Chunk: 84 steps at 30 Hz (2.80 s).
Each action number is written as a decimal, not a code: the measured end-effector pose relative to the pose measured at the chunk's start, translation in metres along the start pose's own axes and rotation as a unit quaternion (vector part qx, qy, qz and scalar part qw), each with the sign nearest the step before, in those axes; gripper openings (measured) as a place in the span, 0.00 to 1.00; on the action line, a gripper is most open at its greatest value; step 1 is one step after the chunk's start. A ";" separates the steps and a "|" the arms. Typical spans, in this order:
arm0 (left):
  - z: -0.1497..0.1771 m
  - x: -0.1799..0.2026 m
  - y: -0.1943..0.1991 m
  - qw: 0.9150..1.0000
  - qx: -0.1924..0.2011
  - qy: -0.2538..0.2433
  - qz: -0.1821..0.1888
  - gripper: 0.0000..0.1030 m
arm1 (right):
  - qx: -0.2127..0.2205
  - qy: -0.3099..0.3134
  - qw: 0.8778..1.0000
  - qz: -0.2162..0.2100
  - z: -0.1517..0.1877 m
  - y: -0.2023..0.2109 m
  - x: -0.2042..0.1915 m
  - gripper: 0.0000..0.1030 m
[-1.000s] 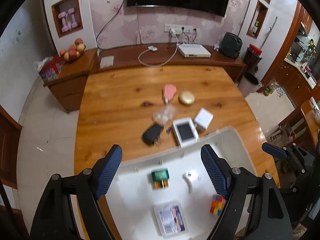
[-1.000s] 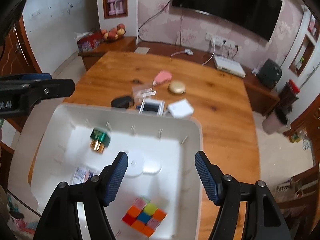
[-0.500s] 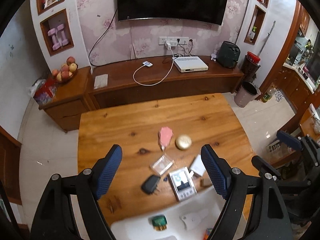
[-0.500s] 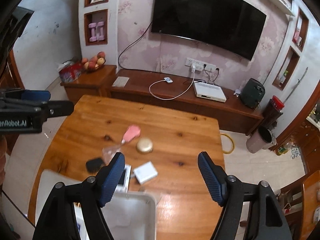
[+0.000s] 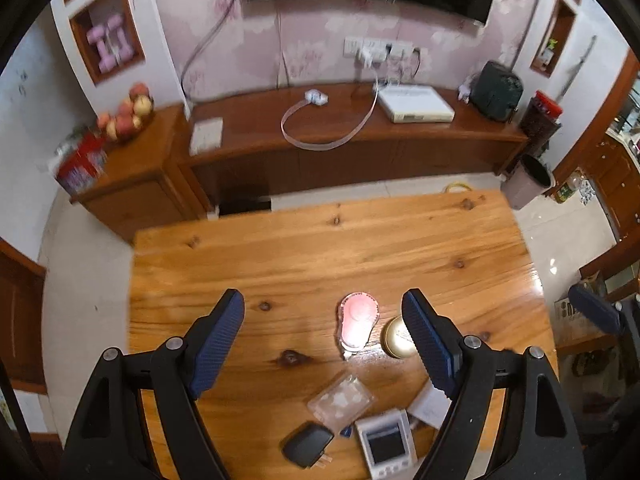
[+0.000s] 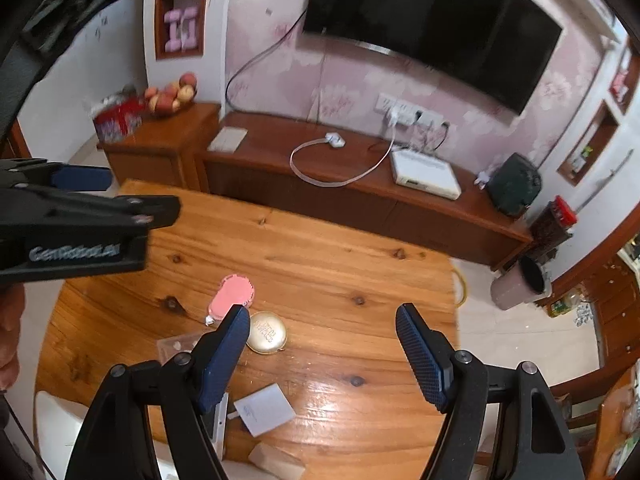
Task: Organize rigid objects
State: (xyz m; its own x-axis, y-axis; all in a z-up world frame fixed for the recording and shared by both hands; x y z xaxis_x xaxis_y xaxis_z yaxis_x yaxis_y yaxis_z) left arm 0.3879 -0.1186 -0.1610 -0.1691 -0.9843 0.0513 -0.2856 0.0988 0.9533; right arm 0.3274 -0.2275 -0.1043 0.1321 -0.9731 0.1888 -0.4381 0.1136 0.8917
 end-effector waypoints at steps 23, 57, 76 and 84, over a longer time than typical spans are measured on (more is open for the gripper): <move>0.020 0.022 -0.126 0.995 -0.101 -0.013 0.009 0.81 | -0.107 0.075 0.989 -0.074 0.028 -0.154 -0.055 0.74; 0.035 0.042 -0.136 0.994 -0.090 -0.055 0.015 0.51 | -0.123 0.047 0.984 -0.116 0.043 -0.167 -0.042 0.54; 0.055 0.042 -0.040 0.997 -0.024 -0.061 0.047 0.50 | -0.067 -0.009 0.988 -0.136 0.061 -0.089 -0.011 0.54; 0.123 0.039 0.048 0.993 0.001 -0.095 0.073 0.50 | -0.022 -0.018 0.991 -0.129 0.105 0.008 -0.021 0.54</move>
State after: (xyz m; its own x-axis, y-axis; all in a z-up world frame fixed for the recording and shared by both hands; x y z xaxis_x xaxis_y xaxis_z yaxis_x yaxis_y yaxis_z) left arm 0.2513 -0.1343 -0.1497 -0.3835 -0.9142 0.1307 -0.2472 0.2380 0.9393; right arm 0.2279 -0.2268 -0.1446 0.2020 -0.9774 -0.0622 -0.3555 -0.1323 0.9253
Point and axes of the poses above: each gripper's, at about its wrist camera, not at the fingertips, and y roughly against the way its jaws point, x to its right, z to its underside, the point moved 8 cm from there along -y, roughly the way its jaws point, and after that the axes turned 9 degrees about -x, right-handed, at the moved point
